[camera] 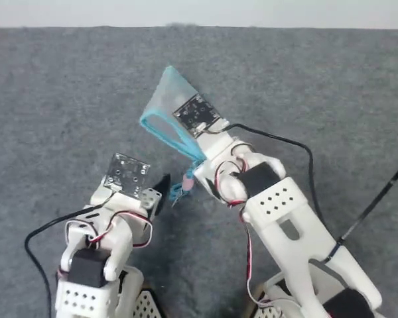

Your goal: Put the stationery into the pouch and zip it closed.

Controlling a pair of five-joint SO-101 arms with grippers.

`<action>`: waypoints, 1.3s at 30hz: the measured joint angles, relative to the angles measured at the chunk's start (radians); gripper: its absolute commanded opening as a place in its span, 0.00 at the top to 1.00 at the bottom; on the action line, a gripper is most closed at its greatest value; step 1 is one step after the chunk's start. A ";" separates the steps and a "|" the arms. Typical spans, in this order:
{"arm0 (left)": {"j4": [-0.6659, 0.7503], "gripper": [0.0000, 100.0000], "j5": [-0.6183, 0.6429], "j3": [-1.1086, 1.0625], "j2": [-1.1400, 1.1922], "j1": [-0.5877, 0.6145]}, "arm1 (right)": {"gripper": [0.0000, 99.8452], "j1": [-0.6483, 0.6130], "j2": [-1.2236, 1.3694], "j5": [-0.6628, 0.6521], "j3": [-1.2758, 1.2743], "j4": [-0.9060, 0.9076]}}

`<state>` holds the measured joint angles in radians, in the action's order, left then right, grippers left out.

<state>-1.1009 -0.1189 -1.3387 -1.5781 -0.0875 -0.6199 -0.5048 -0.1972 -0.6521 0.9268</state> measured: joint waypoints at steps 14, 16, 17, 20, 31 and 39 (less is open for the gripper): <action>0.008 0.79 0.000 -0.002 0.000 -0.141 | 0.99 -0.032 0.028 0.012 0.000 -0.081; 0.037 0.79 0.000 -0.021 -0.005 -0.141 | 0.99 -0.051 0.029 0.017 0.000 -0.075; 0.052 0.79 0.008 -0.031 -0.002 -0.143 | 0.99 -0.055 0.029 0.025 0.000 -0.072; 0.080 0.79 0.020 -0.046 0.000 -0.143 | 0.99 -0.055 0.029 0.032 0.000 -0.069; 0.207 0.99 0.021 -0.141 0.000 -0.143 | 0.99 -0.068 0.017 0.032 -0.075 -0.078; 0.161 0.99 0.008 -0.115 0.000 -0.084 | 0.99 -0.035 0.057 0.006 -0.064 -0.080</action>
<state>-0.9398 -0.1112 -1.4538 -1.5781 -0.1718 -0.6552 -0.4480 -0.1910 -0.7165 0.8470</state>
